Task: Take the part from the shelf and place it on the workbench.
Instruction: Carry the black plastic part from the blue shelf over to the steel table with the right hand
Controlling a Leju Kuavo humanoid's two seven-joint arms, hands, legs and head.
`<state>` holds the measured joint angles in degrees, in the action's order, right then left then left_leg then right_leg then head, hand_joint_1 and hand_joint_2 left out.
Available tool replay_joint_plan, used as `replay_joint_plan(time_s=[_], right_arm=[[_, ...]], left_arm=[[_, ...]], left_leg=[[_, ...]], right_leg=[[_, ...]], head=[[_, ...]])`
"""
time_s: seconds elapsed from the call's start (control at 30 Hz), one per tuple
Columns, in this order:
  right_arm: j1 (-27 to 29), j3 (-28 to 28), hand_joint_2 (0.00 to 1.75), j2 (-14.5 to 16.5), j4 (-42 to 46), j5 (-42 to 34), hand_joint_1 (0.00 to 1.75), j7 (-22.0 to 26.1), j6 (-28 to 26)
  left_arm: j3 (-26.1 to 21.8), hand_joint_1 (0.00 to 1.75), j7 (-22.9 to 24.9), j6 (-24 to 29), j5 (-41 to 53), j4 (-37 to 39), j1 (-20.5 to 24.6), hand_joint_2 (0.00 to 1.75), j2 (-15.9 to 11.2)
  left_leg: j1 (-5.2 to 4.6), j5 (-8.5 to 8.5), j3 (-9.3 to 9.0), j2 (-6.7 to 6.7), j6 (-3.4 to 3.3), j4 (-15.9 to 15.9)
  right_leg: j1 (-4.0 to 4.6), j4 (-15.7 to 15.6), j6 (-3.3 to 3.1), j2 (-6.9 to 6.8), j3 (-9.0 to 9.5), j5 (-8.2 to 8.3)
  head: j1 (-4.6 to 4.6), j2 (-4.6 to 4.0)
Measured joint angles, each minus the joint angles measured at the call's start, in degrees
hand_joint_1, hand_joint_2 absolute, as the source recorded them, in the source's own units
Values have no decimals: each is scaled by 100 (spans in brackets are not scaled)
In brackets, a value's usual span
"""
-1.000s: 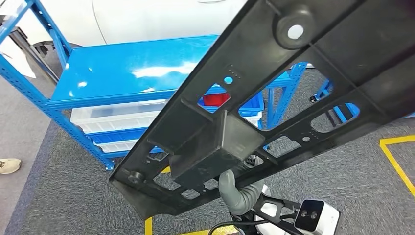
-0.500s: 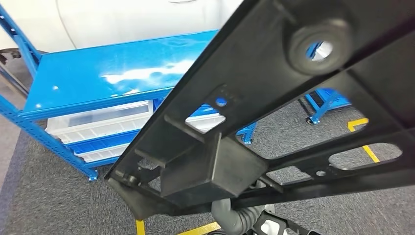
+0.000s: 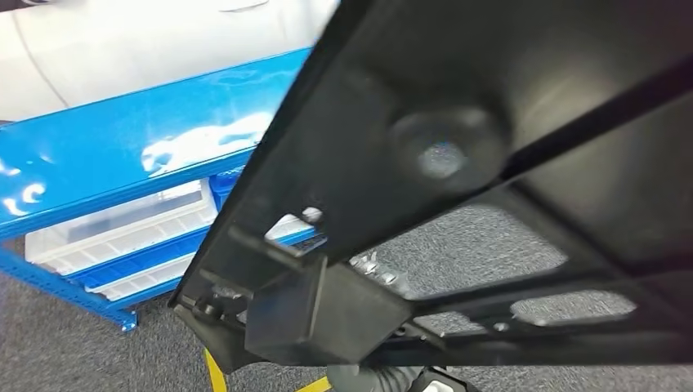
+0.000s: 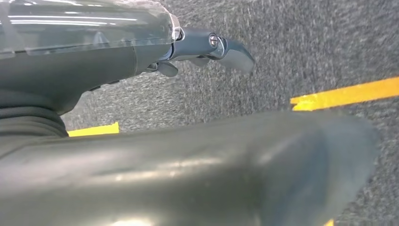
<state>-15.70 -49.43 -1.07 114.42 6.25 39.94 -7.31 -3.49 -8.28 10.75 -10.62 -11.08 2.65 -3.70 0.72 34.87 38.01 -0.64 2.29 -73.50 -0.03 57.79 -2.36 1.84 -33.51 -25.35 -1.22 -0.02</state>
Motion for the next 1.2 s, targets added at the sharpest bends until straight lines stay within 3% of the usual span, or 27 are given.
replay_joint_plan(time_s=[0.03, 0.07, 0.1, 0.17, 0.23, 0.3, 0.37, 0.43, 0.5, 0.53, 0.57, 0.63, 0.7, 0.77, 0.83, 0.9, 0.97, 1.03, 1.07, 1.1, 1.13, 1.2], right_arm=[[-7, -46, 175, -18, -25, 5, 175, -1, -18], [-18, -81, 175, -32, -48, 5, 175, -2, -33], [-32, -108, 175, -40, -67, 3, 175, -3, -47], [-69, -144, 175, -51, -99, -1, 175, -3, -76], [-104, -173, 175, -63, -136, 2, 175, -3, -109], [-125, -192, 175, -81, -170, 7, 175, -4, -154], [-167, -209, 175, -99, -202, -4, 175, -5, -189], [-224, -228, 175, -108, -251, -81, 175, -4, -162], [-292, -201, 175, -120, -345, -297, 175, -5, 29], [-336, -150, 175, -128, -404, -440, 175, -7, 172], [-382, -76, 175, -136, -461, -571, 175, -8, 312], [-465, 97, 175, -146, -544, -740, 175, -9, 535], [-534, 301, 175, -139, -611, -783, 175, -7, 797], [-567, 509, 175, -115, -675, -751, 175, -4, 1049], [-567, 642, 175, -92, -722, -715, 175, -4, 1149], [-579, 729, 175, -65, -759, -707, 175, -3, 1169], [-592, 796, 175, -18, -794, -684, 175, -1, 1215], [-593, 844, 175, 20, -834, -635, 175, -2, 1307], [-593, 863, 175, 30, -854, -608, 175, -3, 1344], [-593, 883, 175, 39, -873, -582, 175, -3, 1363], [-594, 906, 175, 52, -889, -559, 175, -3, 1368], [-595, 964, 175, 78, -907, -524, 175, -3, 1350]], left_arm=[[1, 0, 6, -10, -2, 0, -10, 0, 19], [2, 0, 10, -24, 1, 0, -13, 0, 35], [4, 0, 11, -39, 4, 0, -15, 0, 49], [10, 0, 15, -57, 13, 1, -19, 0, 65], [20, 0, 22, -67, 28, 2, -6, 0, 77], [36, 0, 25, -84, 43, 2, 23, 0, 110], [44, 0, -9, -109, 37, 2, 32, 0, 148], [45, 0, -73, -146, 18, 2, 12, 0, 167], [45, 0, -125, -172, -2, 2, -9, 0, 179], [45, 0, -144, -177, -11, 2, -10, 0, 183], [45, 0, -157, -178, -22, 2, -6, 0, 187], [43, 0, -171, -178, -46, 2, 4, 0, 200], [36, 0, -170, -172, -66, 2, 2, 0, 210], [29, 0, -165, -159, -75, 2, -4, 0, 223], [26, 0, -157, -153, -81, 2, 3, 0, 238], [25, 0, -152, -154, -85, 2, 10, 0, 256], [18, 0, -149, -148, -87, 2, -4, 0, 271], [3, 0, -138, -136, -86, 2, -29, 0, 279], [-4, 0, -134, -131, -80, 2, -41, 0, 285], [-9, 0, -131, -132, -67, 2, -46, 0, 292], [-11, 0, -131, -133, -47, 2, -46, 0, 300], [-10, 0, -130, -142, -7, 4, -44, 0, 309]], left_leg=[[0, -103, -20, 9, -11, 51], [0, -296, -142, 35, -30, 321], [0, -520, -329, 114, -59, 735], [2, -769, -633, 344, -117, 1415], [-13, -777, -710, 434, -159, 1606], [0, -814, -719, 323, -213, 1653], [32, -862, -732, 185, -284, 1717], [24, -876, -727, 36, -317, 1733], [12, -868, -713, -122, -316, 1715], [10, -861, -706, -196, -314, 1702], [10, -853, -702, -257, -309, 1688], [9, -831, -704, -347, -292, 1660], [-12, -807, -706, -421, -252, 1633], [-33, -796, -711, -502, -193, 1621], [-26, -783, -724, -552, -127, 1623], [-5, -627, -660, -356, -66, 1448], [10, -263, -391, -79, -29, 830], [11, 16, -66, 2, -15, 124], [12, 3, 0, 10, -16, -8], [14, -126, -40, 17, -23, 96], [20, -335, -171, 54, -34, 393], [48, -691, -507, 309, -67, 1170]], right_leg=[[4, 7, 1, 73, 1, 2], [8, 16, 5, 146, 6, 3], [9, 24, 12, 217, 11, 2], [13, 44, 53, 342, -10, 11], [-8, 52, 126, 450, -61, 39], [-9, 57, 203, 499, -99, 53], [15, 306, 265, 271, -223, -122], [-1, 999, 316, -32, -546, -495], [-33, 1601, 358, -122, -836, -692], [-44, 1632, 371, -139, -847, -642], [-52, 1469, 376, -162, -759, -515], [-57, 812, 366, -274, -399, -193], [-15, 261, 298, -471, -110, -51], [32, 77, 219, -529, -45, -42], [21, 46, 158, -419, -62, -5], [-18, 2, 87, -312, -60, 38], [-32, -16, 39, -195, -70, 68], [-21, -13, 20, -55, -86, 82], [-19, -9, 20, 26, -89, 87], [-18, -1, 25, 106, -90, 91], [-19, 11, 34, 184, -89, 94], [-15, 50, 70, 317, -111, 94]], head=[[0, 0], [0, 0], [0, 0], [0, 0], [1, 0], [1, 0], [1, 0], [2, 0], [2, 0], [2, 0], [2, 0], [2, 0], [2, 0], [2, 0], [2, 0], [1, 0], [-1, 0], [-1, 0], [-1, 0], [-1, 0], [-1, 0], [0, 0]])
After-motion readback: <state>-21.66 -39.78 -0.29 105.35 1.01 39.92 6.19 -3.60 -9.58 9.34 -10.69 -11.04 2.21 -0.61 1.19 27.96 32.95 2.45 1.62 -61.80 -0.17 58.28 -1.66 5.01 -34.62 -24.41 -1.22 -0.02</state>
